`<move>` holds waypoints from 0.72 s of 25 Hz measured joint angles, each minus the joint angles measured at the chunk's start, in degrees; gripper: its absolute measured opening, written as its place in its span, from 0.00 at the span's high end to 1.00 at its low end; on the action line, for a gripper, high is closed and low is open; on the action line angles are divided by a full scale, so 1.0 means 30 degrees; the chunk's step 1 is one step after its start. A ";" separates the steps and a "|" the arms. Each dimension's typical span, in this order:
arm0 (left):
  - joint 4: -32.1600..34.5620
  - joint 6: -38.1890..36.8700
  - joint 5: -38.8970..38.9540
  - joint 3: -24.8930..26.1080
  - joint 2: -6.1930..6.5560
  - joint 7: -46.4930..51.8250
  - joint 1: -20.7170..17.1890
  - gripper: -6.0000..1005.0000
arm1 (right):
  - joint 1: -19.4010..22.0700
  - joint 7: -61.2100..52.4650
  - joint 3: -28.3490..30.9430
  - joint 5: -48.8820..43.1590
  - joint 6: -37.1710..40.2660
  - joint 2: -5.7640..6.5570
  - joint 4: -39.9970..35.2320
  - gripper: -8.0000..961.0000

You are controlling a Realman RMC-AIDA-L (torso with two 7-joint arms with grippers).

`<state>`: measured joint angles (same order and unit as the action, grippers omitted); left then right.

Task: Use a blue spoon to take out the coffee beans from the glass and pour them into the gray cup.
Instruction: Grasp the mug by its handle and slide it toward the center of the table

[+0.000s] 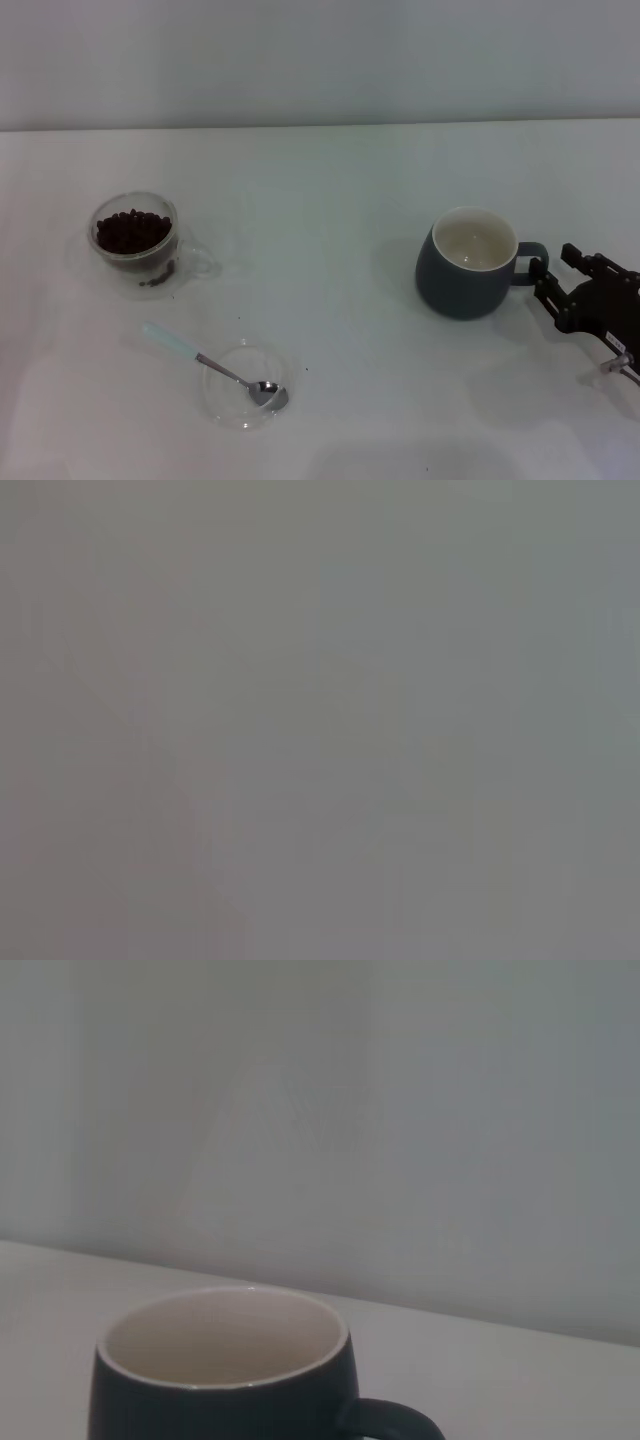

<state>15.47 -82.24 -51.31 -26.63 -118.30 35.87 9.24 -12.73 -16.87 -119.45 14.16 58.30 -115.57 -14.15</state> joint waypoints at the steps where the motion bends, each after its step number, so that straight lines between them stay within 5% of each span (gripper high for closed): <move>1: -0.0004 0.0009 -0.0003 -0.0001 0.0005 -0.0003 0.0009 0.39 | -0.0008 0.0000 -0.0008 0.0000 0.0007 -0.0001 -0.0007 0.50; 9: -0.0004 0.0024 -0.0008 0.0000 0.0013 -0.0036 0.0056 0.39 | -0.0058 -0.0078 -0.0014 0.0000 -0.0064 0.0000 -0.0242 0.56; 18: 0.0000 0.0032 -0.0007 -0.0001 0.0030 -0.0064 0.0091 0.39 | -0.0152 -0.0155 -0.0450 -0.0109 -0.0114 0.0002 -0.0610 0.77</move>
<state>15.47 -82.14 -51.33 -26.63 -118.21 35.68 9.51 -13.19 -17.34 -120.80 13.83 57.96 -115.57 -15.98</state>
